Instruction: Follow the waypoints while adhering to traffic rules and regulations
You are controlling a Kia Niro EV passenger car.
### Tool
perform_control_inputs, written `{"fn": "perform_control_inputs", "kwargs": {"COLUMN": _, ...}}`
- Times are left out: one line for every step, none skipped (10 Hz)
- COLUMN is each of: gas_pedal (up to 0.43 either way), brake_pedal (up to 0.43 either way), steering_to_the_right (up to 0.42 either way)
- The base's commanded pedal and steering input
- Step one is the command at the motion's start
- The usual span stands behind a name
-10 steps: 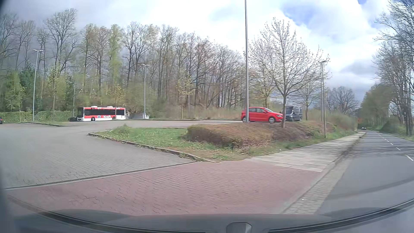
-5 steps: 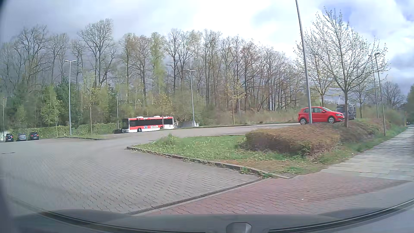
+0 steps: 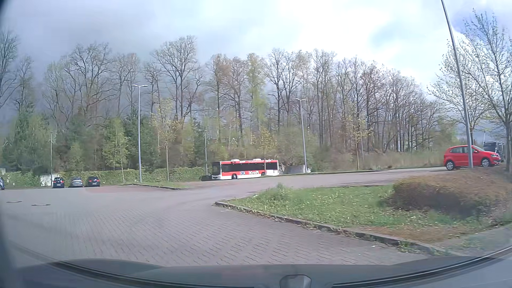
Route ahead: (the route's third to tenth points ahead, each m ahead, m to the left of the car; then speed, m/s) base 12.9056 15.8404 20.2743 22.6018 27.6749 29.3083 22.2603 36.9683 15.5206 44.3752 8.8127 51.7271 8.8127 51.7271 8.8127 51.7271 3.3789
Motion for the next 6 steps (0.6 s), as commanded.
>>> {"fn": "perform_control_inputs", "kwargs": {"gas_pedal": 0.110, "brake_pedal": 0.006, "steering_to_the_right": -0.423}}
{"fn": "perform_control_inputs", "kwargs": {"gas_pedal": 0.150, "brake_pedal": 0.000, "steering_to_the_right": -0.411}}
{"fn": "perform_control_inputs", "kwargs": {"gas_pedal": 0.150, "brake_pedal": 0.000, "steering_to_the_right": -0.409}}
{"fn": "perform_control_inputs", "kwargs": {"gas_pedal": 0.157, "brake_pedal": 0.006, "steering_to_the_right": -0.408}}
{"fn": "perform_control_inputs", "kwargs": {"gas_pedal": 0.157, "brake_pedal": 0.006, "steering_to_the_right": -0.398}}
{"fn": "perform_control_inputs", "kwargs": {"gas_pedal": 0.157, "brake_pedal": 0.006, "steering_to_the_right": -0.388}}
